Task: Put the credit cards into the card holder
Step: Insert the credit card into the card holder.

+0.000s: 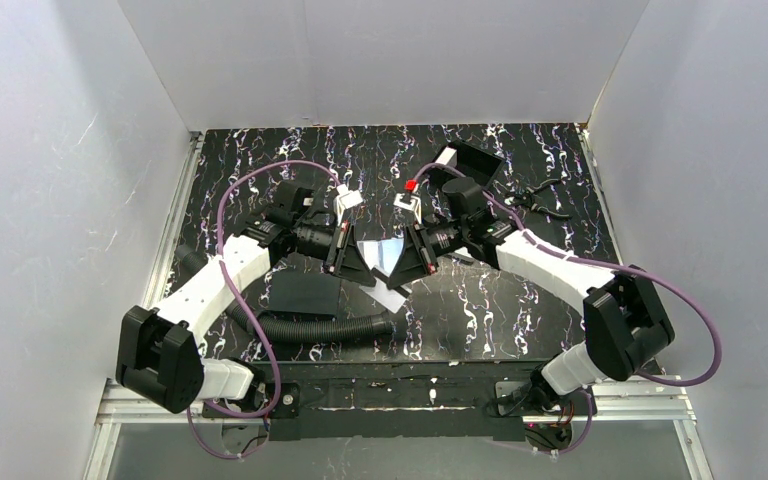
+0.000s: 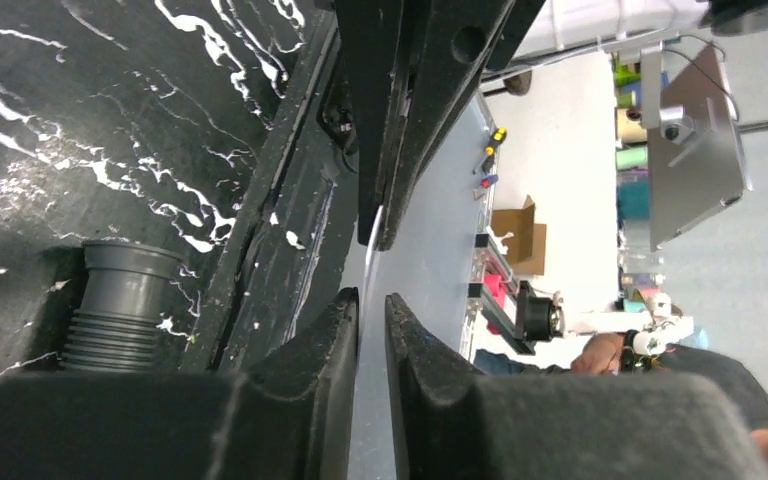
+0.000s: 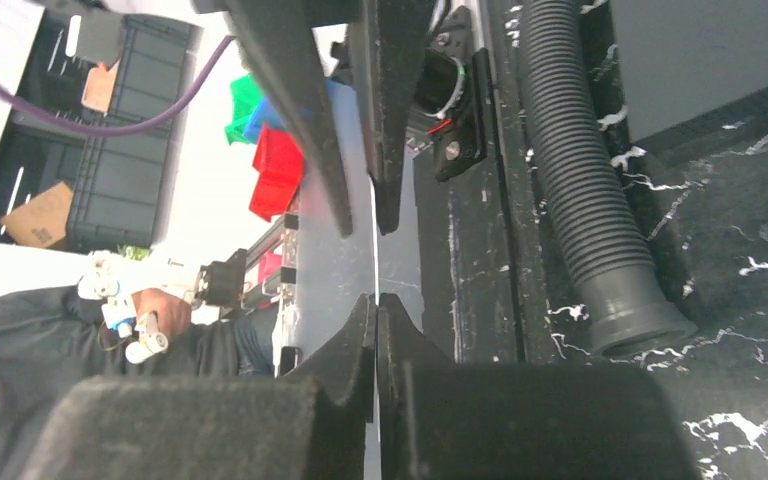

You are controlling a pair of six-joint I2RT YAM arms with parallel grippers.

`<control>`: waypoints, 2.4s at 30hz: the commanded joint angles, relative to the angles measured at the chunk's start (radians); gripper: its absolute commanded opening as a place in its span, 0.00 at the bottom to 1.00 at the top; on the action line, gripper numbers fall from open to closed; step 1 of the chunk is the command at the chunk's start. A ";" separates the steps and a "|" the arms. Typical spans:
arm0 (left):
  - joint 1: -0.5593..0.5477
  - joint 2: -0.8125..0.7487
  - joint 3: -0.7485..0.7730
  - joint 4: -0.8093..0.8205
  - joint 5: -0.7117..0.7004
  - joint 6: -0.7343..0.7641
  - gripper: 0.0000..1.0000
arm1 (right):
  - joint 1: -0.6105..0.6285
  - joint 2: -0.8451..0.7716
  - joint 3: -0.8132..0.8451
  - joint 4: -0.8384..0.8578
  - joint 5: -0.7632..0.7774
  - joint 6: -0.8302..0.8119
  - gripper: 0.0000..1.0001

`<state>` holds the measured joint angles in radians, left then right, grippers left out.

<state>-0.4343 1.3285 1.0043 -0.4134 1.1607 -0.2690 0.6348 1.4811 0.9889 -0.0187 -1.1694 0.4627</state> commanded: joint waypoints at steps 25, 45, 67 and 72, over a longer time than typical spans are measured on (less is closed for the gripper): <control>0.108 0.525 0.243 -0.038 -0.780 -0.233 0.53 | -0.171 0.481 -0.030 0.537 0.454 0.351 0.01; 0.105 0.661 0.284 -0.076 -0.801 -0.220 0.45 | -0.187 0.475 -0.089 0.549 0.435 0.326 0.01; 0.088 0.682 0.268 -0.071 -0.778 -0.213 0.34 | -0.185 0.562 -0.076 0.731 0.381 0.400 0.01; 0.087 0.681 0.272 -0.077 -0.780 -0.205 0.33 | -0.185 0.593 -0.057 0.774 0.397 0.417 0.01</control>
<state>-0.3318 1.9686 1.2881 -0.4538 0.4154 -0.5056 0.4519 2.0424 0.8924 0.6830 -0.7735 0.8733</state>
